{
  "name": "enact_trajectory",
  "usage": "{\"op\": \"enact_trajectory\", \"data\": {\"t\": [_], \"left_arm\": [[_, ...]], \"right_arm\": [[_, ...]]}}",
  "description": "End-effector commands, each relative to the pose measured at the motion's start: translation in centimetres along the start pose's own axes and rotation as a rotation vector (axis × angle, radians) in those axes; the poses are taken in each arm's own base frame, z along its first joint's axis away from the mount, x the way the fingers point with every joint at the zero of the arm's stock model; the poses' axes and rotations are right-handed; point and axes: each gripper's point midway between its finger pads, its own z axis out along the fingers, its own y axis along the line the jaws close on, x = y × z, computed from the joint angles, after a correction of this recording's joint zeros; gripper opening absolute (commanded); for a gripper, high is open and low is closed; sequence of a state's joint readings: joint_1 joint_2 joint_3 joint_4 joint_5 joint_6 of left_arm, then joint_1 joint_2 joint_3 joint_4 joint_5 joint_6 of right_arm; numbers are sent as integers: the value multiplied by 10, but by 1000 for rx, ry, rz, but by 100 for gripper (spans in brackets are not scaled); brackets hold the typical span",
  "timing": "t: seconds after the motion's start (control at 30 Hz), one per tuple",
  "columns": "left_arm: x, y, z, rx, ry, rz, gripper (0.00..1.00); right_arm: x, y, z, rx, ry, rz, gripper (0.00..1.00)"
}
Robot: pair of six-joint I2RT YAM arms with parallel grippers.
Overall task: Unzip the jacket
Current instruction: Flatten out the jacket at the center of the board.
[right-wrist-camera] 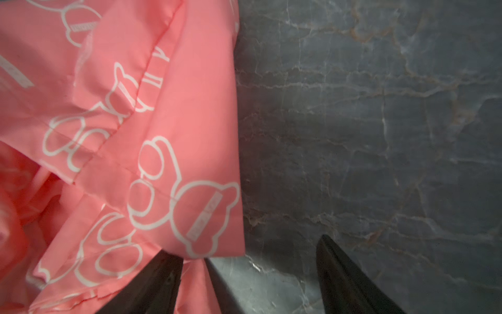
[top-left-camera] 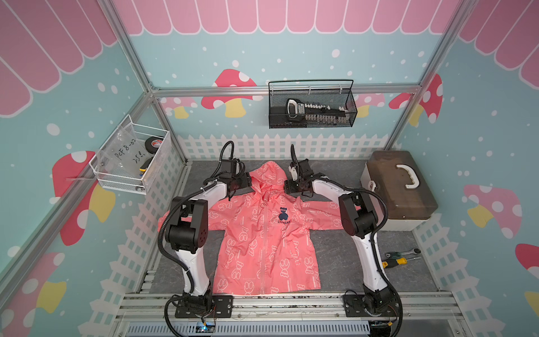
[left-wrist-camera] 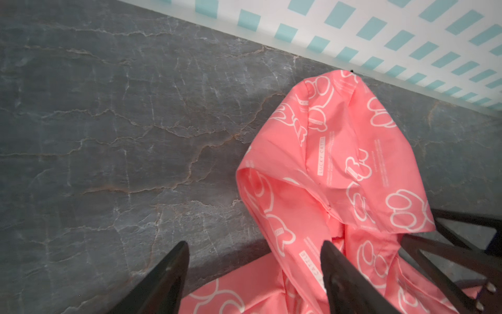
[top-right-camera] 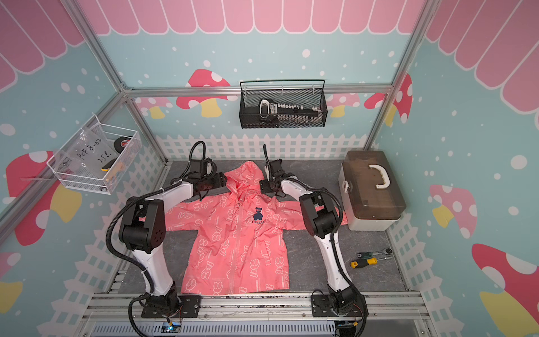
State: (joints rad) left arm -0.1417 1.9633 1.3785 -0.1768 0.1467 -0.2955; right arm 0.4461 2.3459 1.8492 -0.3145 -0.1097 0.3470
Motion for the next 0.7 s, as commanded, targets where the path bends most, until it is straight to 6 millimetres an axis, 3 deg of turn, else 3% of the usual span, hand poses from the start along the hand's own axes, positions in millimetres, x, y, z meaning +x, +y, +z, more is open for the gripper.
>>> {"op": "enact_trajectory", "data": {"t": [0.0, 0.33, 0.67], "left_arm": [[-4, -21, 1, 73, 18, 89, 77], [-1, -20, 23, 21, 91, 149, 75], [17, -18, 4, 14, 111, 246, 76]], "right_arm": [[-5, 7, 11, -36, -3, -8, 71], [-11, 11, 20, -63, -4, -29, 58], [-33, 10, 14, -37, -58, -37, 26]]}}
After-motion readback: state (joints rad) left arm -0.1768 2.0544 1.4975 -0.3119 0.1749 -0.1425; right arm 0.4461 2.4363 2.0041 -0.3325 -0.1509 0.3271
